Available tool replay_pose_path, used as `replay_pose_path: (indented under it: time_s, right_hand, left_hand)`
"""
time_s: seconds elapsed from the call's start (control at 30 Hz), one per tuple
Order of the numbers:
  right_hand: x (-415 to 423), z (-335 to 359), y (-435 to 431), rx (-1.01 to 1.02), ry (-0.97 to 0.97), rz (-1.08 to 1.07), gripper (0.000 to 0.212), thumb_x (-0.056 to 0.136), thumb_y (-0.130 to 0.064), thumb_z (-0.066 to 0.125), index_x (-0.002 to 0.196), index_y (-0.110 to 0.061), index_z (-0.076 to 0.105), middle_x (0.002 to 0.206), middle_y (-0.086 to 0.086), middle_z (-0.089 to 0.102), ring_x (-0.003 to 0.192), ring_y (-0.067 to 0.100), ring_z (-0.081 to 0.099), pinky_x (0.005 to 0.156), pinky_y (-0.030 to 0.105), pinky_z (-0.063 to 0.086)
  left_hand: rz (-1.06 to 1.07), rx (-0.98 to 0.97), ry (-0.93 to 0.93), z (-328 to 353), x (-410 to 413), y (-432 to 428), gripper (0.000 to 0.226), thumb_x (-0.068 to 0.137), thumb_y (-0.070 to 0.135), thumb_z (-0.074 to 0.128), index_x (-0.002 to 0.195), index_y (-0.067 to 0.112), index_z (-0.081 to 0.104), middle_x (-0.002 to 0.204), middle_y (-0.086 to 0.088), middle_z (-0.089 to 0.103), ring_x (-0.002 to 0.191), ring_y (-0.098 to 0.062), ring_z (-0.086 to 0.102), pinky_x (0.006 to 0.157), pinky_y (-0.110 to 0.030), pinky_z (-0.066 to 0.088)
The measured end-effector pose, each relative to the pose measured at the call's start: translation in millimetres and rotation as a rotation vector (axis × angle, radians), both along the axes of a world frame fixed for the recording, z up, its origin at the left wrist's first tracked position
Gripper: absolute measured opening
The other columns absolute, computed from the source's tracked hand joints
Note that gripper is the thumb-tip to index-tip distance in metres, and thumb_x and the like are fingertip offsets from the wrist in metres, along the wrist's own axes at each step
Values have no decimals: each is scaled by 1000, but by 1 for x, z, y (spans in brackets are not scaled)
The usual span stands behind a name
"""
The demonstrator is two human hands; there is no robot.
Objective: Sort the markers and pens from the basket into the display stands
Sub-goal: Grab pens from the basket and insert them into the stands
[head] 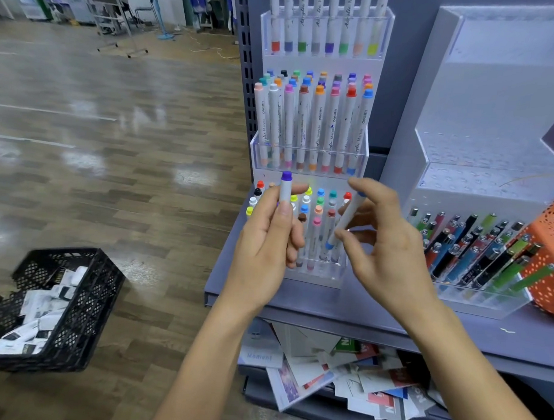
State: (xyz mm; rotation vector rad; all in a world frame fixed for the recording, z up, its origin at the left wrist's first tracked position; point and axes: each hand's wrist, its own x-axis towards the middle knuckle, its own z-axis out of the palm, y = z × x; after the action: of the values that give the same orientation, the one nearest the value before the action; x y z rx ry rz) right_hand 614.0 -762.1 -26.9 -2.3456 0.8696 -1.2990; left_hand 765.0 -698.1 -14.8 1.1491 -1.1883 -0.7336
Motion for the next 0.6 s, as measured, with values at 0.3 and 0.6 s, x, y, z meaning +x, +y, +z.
replay_pose_path:
  time_s: [0.3,0.6]
  right_hand:
    - [4,-22,-3,-34,99,-14,70,78,8,67,132,-27,40,98,2,60,80,15,58,72,40,56]
    - [5,-21,-5,-80,38,-44,48,84,-1,64,127,-19,51,93,2,61,74,15,58,69,33,53]
  left_hand:
    - [50,58,115,-6,1,3,25,91,30,36,94,20,59,61,9,42,50,-7,31,45,-22,29]
    - [28,1,29,-5,-1,7,27,97,33,34,108,30,59,58,5,38,47,-6,32,44,-16,30]
